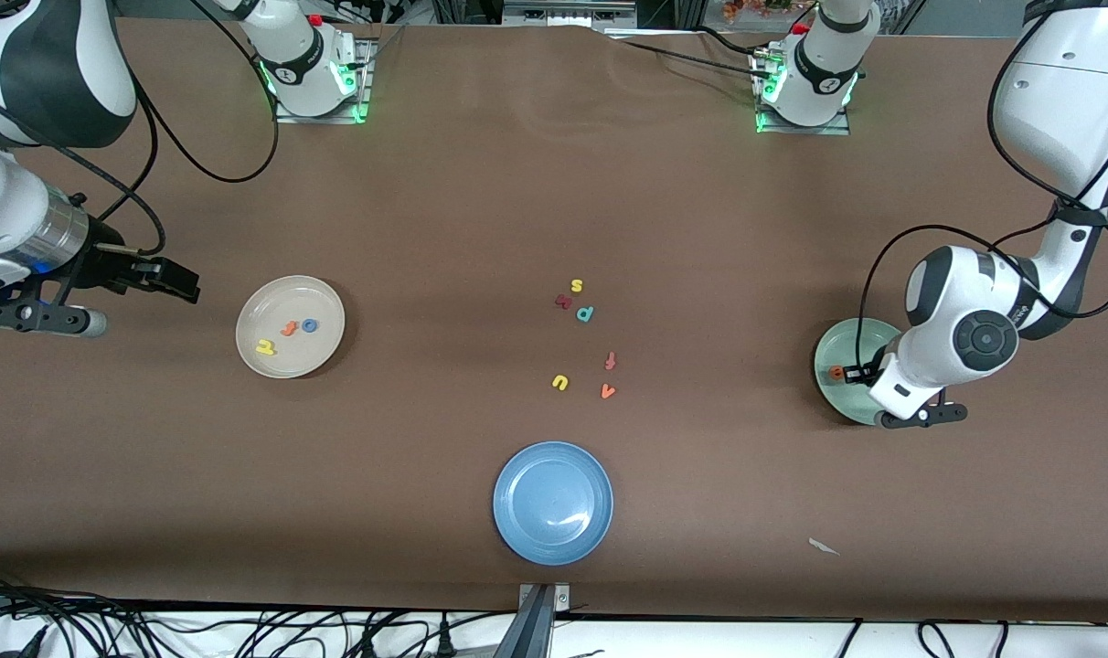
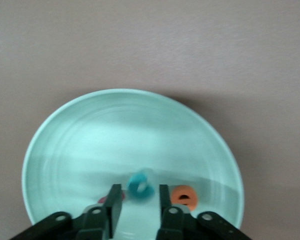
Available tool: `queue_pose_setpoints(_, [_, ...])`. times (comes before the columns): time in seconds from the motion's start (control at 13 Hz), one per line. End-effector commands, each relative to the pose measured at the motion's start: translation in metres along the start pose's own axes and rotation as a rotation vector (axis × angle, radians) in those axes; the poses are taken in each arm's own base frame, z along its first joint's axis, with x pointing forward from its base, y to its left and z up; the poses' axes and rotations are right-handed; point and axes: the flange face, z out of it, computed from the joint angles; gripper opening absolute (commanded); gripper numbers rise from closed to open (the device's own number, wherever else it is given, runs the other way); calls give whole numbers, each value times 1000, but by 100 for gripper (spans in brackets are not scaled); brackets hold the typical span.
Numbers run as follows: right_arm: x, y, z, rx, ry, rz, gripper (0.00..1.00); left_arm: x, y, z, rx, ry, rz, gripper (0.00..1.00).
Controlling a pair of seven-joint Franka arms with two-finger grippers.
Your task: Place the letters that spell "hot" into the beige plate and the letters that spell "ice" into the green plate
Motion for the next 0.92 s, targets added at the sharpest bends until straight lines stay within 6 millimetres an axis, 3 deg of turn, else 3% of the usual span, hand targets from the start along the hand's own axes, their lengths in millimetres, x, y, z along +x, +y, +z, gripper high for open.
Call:
queue_pose_setpoints(0.0, [-6,-7,-7,-9,9,-9,100,-7,-8,-18,35,9,24,100])
queue_pose_setpoints(0.23, [-6,-5,-8,-9,14,-6,100,0,-18,-52,53,17,1,100])
queue_pose_setpoints(0.38, [-6,-5,-7,-8,9,-4,100,4,-34,-58,38,26,-30,100])
queue_pose_setpoints(0.54, [-6,-2,-9,-8,10,2,100,1,-33,-76,37,18,-38,100])
queue_pose_setpoints(0.77, [-6,2,-10,-6,11,10,100,-11,-46,-132,-38,10,52,100])
queue_pose_setpoints(0.84, [-6,0,-10,-5,13,25,100,-16,-64,-139,-104,-18,46,100])
